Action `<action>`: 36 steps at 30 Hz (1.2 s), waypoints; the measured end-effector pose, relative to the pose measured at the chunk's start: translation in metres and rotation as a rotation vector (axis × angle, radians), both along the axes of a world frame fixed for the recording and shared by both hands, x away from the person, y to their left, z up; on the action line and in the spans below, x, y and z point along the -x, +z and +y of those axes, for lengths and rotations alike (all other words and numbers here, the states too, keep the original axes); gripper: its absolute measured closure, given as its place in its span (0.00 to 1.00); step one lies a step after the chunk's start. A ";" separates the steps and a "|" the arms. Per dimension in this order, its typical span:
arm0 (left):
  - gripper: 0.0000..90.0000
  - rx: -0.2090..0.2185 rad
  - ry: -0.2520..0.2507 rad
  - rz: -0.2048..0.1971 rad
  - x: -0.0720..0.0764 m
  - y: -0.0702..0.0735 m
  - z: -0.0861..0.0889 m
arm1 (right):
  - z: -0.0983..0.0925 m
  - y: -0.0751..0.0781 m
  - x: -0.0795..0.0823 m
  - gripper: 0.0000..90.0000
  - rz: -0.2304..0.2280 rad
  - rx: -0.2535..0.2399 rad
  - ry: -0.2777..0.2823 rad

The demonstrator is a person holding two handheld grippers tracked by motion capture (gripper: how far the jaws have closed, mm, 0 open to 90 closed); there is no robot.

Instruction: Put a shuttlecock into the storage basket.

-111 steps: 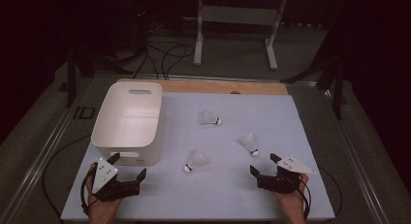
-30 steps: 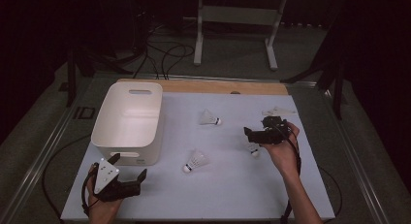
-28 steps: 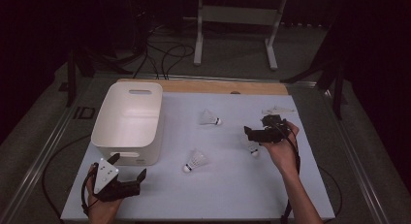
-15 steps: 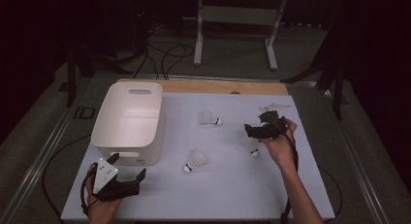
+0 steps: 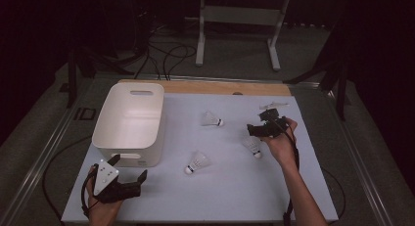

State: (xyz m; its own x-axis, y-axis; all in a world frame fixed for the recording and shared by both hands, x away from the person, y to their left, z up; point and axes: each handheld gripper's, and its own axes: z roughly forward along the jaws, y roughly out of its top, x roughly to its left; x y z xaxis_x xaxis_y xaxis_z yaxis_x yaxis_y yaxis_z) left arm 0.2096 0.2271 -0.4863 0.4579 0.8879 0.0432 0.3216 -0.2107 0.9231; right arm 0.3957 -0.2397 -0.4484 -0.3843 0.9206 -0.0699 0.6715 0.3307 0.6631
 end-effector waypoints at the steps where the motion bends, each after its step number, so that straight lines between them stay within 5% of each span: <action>1: 0.00 0.000 0.000 0.000 0.000 0.000 0.000 | 0.000 0.000 0.000 0.16 0.000 0.000 0.000; 7: 0.00 -0.001 -0.002 0.000 0.000 0.000 0.000 | 0.000 -0.006 -0.006 0.17 0.025 0.018 -0.008; 19: 0.00 -0.001 -0.006 -0.001 0.000 0.000 -0.001 | 0.000 -0.018 -0.012 0.38 0.091 0.056 -0.005; 26: 0.00 0.002 -0.005 -0.002 0.000 0.000 -0.001 | -0.001 -0.013 -0.001 0.40 0.099 0.072 0.002; 36: 0.00 0.002 -0.008 -0.006 0.000 0.000 -0.002 | -0.005 -0.004 0.026 0.40 0.106 0.027 0.036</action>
